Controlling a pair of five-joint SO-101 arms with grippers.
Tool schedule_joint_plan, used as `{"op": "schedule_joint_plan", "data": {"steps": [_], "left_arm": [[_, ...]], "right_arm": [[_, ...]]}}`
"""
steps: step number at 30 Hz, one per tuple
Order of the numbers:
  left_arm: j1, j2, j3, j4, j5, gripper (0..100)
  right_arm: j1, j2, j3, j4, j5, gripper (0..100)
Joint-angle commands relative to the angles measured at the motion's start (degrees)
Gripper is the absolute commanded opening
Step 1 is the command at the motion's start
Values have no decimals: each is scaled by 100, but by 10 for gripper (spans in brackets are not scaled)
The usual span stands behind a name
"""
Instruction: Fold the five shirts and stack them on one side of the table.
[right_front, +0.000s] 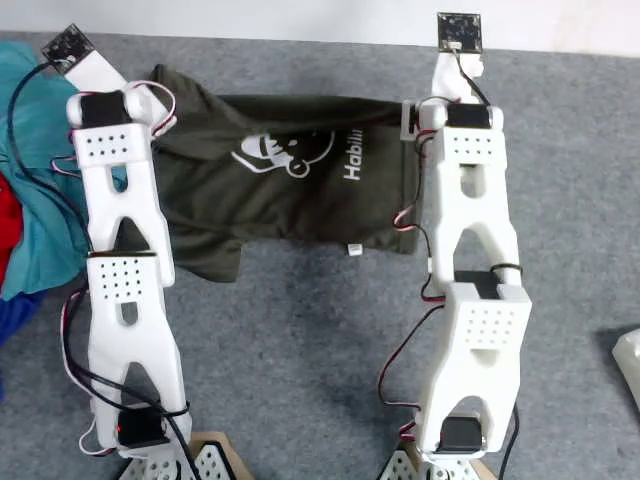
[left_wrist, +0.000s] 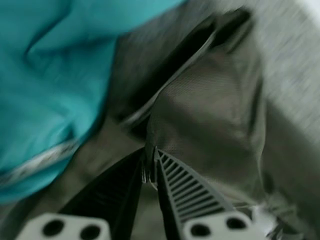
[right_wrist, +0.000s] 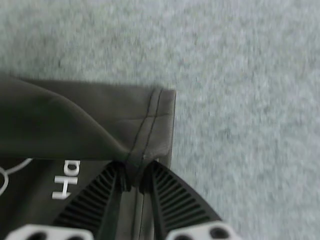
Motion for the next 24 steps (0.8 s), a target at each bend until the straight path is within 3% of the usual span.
{"op": "schedule_joint_plan", "data": {"steps": [1, 9, 12, 19, 24], "left_arm": [[-48, -462, -242, 651, -651, 6], [-66, -813, 171, 703, -721, 6], [-4, -1464, 1332, 703, -774, 6], [277, -3415, 4655, 659, -1793, 6], [233, -4031, 5789, 466, -2084, 6]], "right_arm": [[-22, -532, -295, 585, -44, 8], [-101, -875, -338, 1358, 35, 8], [-119, -1138, -295, 1666, 141, 8], [-84, -1279, -277, 2105, 123, 8], [-110, -1279, -277, 2484, 132, 8]]}}
